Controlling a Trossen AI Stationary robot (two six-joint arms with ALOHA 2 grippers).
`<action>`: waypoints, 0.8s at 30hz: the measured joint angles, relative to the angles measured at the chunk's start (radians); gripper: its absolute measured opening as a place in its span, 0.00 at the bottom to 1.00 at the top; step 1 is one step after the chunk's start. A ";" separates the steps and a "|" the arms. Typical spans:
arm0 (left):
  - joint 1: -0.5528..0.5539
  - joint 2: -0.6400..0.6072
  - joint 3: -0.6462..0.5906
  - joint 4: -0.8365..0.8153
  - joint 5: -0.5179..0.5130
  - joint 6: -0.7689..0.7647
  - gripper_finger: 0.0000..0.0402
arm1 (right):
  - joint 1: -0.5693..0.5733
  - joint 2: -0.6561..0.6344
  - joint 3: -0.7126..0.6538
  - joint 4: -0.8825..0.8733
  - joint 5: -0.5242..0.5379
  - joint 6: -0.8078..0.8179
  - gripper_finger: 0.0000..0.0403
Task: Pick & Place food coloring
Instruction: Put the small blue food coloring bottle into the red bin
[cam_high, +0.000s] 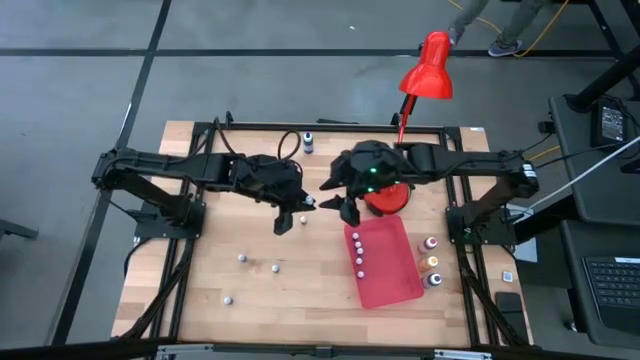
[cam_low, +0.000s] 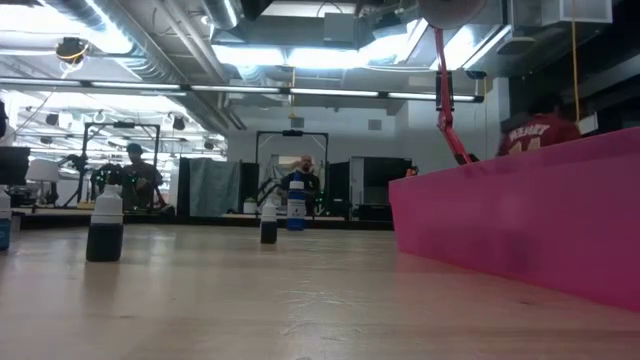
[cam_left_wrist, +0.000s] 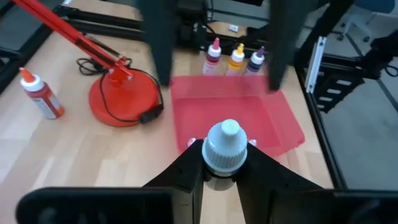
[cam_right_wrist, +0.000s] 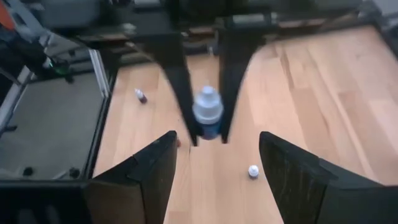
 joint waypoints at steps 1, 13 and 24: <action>-0.004 0.000 0.000 -0.006 0.000 0.000 0.16 | -0.004 0.019 0.020 -0.018 -0.009 -0.002 0.57; -0.035 0.000 0.000 -0.042 -0.047 -0.017 0.16 | -0.014 0.166 0.194 -0.081 -0.069 -0.014 0.57; -0.035 0.022 0.001 -0.048 -0.070 -0.026 0.16 | -0.005 0.172 0.198 -0.085 -0.071 0.020 0.57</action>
